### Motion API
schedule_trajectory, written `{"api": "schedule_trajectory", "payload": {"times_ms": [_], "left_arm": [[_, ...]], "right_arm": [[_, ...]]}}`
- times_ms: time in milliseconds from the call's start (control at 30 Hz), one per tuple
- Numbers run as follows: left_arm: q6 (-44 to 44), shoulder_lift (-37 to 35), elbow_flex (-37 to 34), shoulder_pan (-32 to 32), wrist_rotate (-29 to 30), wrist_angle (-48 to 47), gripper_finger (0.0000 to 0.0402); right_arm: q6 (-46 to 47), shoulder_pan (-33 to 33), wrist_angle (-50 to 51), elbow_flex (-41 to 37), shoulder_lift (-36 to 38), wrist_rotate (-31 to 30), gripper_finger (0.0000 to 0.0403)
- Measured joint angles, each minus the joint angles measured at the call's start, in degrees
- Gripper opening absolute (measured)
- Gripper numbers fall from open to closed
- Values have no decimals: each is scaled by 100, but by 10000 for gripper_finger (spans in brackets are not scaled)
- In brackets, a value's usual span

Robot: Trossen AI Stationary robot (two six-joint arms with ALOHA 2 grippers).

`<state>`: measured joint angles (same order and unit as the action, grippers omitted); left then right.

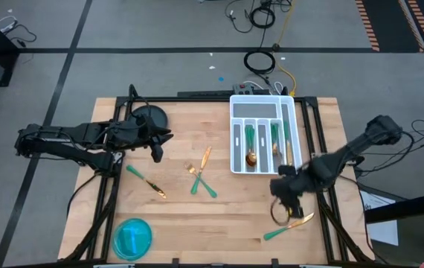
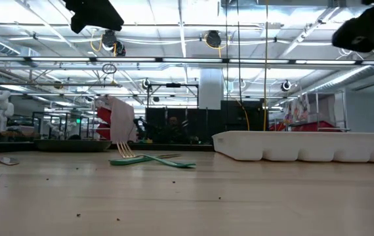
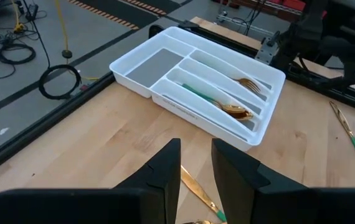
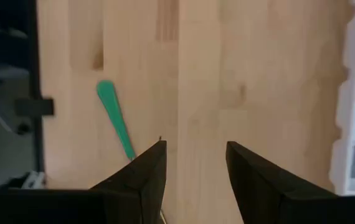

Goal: Sort silverware
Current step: Put the bottom right green knife into the silverware tray

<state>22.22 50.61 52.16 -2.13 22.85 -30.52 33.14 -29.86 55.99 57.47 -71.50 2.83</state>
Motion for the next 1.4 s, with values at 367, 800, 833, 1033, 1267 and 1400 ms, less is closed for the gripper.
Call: {"api": "schedule_trajectory", "payload": {"times_ms": [367,800,833,1033,1267,1400], "left_arm": [[149,-2,0,-2,266,2,97],[302,-2,-2,-2,476,0,97],[302,0,0,-2,508,2,97],[319,0,0,0,612,0,97],[433,0,0,-2,745,0,97],[428,0,0,-2,745,-2,97]], "right_arm": [[1335,-1599,-1086,-618,-440,-796,158],[1451,-2370,-2647,-1512,-955,-853,158],[1377,-2383,-2709,-1515,-1061,-852,158],[979,-2405,-3017,-1515,-1773,-893,158],[945,-2435,-3099,-1478,-2157,-978,158],[962,-2516,-3082,-1486,-2169,-1136,156]]}}
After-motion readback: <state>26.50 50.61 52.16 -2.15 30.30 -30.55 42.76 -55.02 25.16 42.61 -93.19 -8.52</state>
